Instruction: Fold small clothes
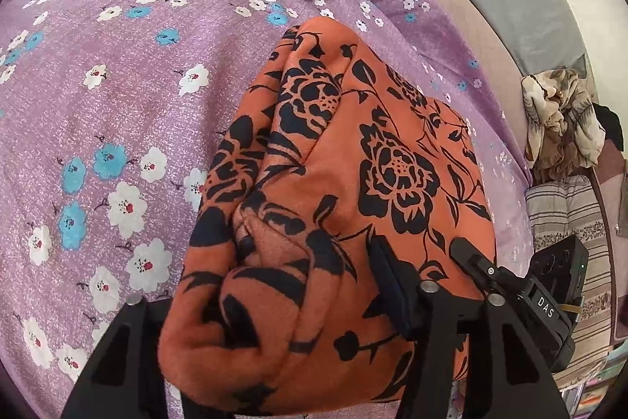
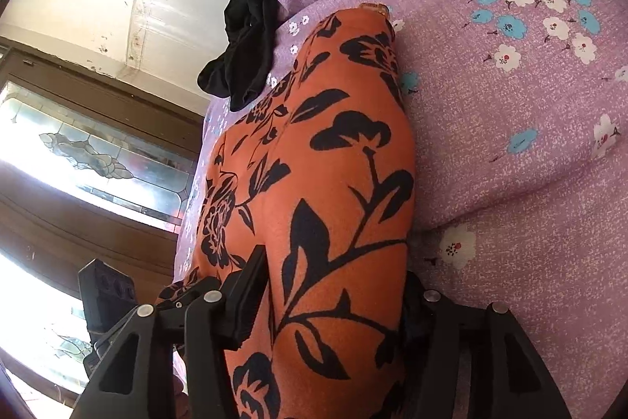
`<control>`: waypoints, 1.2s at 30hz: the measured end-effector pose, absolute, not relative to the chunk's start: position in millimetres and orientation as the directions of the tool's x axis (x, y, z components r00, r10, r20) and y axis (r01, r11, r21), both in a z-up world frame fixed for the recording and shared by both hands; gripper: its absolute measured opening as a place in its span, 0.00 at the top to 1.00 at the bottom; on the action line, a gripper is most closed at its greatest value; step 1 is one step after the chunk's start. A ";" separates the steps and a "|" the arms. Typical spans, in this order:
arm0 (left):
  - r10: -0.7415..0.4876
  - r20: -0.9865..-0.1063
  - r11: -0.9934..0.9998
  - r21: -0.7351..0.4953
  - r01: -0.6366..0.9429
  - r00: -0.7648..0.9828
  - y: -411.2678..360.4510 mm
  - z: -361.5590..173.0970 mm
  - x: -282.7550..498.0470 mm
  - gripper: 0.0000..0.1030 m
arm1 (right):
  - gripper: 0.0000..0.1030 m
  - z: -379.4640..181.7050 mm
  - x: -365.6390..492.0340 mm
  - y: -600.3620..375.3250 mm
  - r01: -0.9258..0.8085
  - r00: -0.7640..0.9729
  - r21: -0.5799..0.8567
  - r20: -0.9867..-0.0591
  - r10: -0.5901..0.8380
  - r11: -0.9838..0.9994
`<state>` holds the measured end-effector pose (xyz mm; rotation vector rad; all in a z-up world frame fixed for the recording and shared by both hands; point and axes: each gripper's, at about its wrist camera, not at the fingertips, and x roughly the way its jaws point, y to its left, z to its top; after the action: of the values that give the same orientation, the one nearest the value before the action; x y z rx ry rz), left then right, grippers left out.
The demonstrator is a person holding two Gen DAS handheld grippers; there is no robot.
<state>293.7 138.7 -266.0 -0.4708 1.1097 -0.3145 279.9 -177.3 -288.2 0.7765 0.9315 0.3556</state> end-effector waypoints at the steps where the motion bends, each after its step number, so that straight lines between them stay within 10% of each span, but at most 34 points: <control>1: -0.463 -0.778 0.862 -0.506 0.013 0.424 137.8 -265.1 293.3 0.51 | 0.48 -286.4 279.7 -175.3 0.040 0.571 0.716 -0.588 0.572 0.697; 8: -0.409 -0.764 0.906 -0.406 0.121 0.500 111.3 -244.0 288.8 0.68 | 0.64 -256.3 268.7 -160.9 -0.022 0.636 0.599 -0.609 0.474 0.800; 36: -0.406 -0.750 0.894 -0.205 0.399 0.522 -56.3 -220.7 231.1 0.72 | 0.65 -230.0 186.7 -306.5 0.026 0.725 0.547 -0.587 0.361 0.837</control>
<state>231.1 -56.3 -220.7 -0.0079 0.9010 -0.4818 186.7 -306.5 -230.0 0.5599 0.7457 0.1963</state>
